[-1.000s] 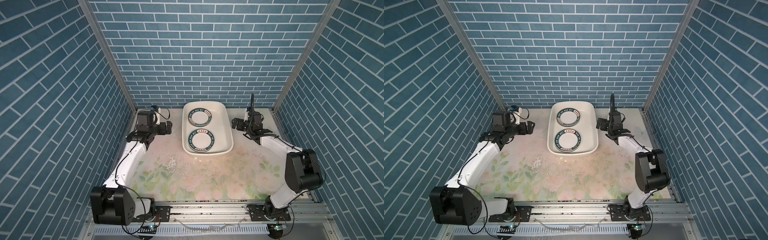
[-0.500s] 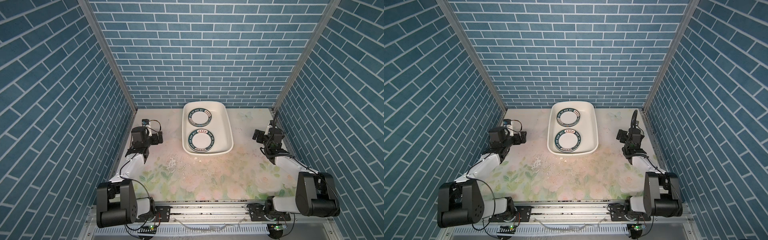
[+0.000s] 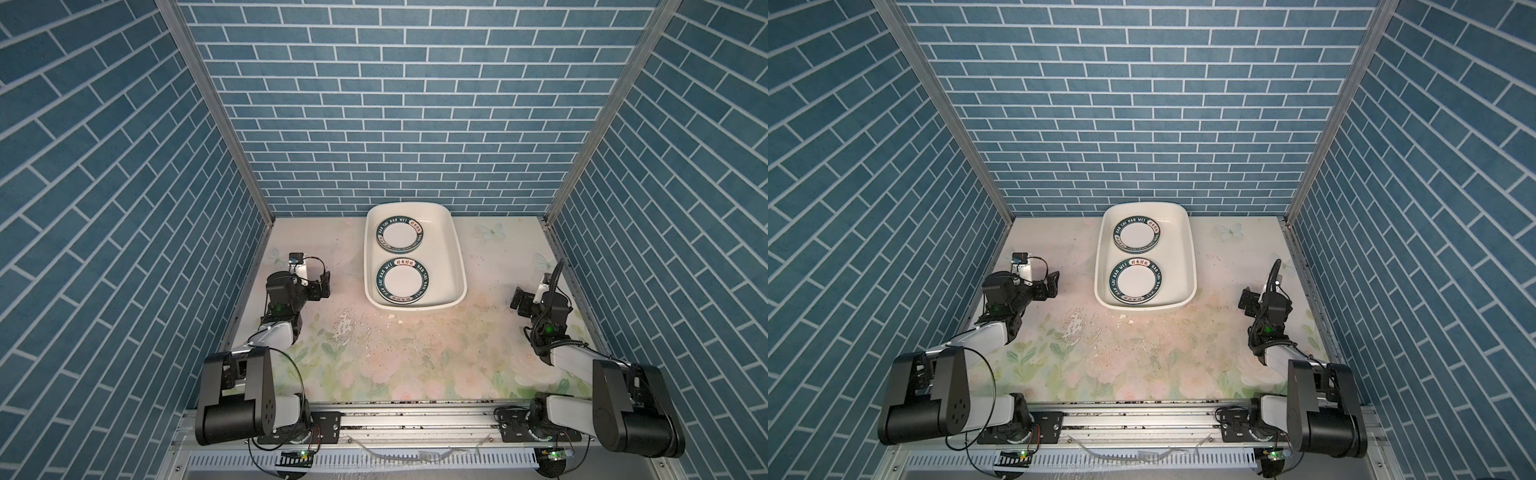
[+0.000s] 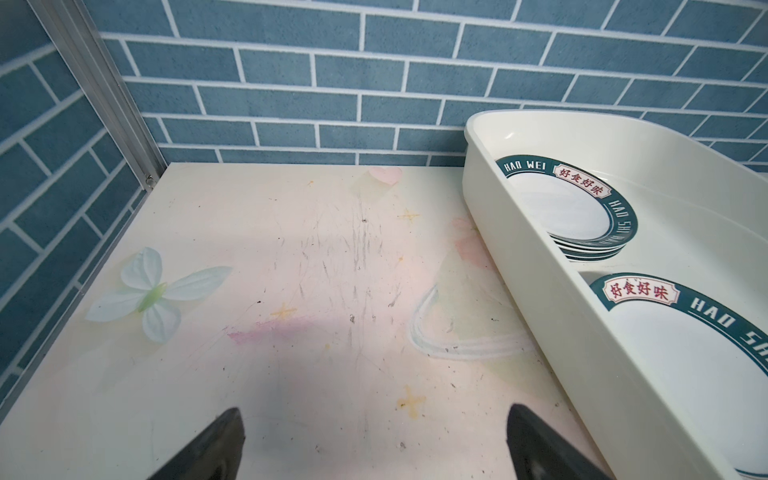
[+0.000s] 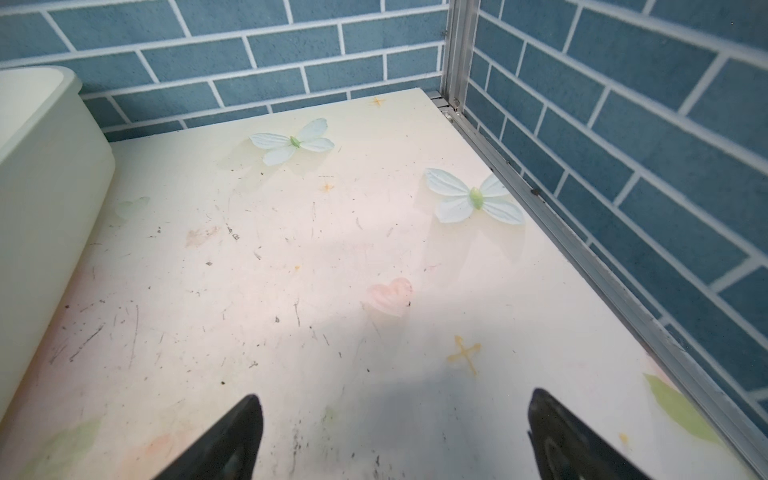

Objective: Place the plates into the plastic bin on the countertop

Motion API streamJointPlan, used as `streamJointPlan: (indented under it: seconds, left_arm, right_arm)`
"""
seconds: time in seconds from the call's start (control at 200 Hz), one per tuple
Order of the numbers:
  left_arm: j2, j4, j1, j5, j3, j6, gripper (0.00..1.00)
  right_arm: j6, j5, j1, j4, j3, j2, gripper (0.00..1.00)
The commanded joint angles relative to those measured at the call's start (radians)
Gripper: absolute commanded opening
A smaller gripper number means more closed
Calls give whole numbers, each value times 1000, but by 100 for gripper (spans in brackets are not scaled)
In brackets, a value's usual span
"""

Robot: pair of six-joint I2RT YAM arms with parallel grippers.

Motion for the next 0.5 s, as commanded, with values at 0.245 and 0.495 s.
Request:
streamJointPlan:
  seconds: [0.245, 0.495]
  left_arm:
    - [225, 648, 7, 20, -247, 1, 100]
    - [233, 621, 26, 76, -226, -6, 100]
  right_arm:
    - [-40, -97, -49, 396, -20, 225, 99]
    - [-30, -163, -75, 256, 79, 277, 99]
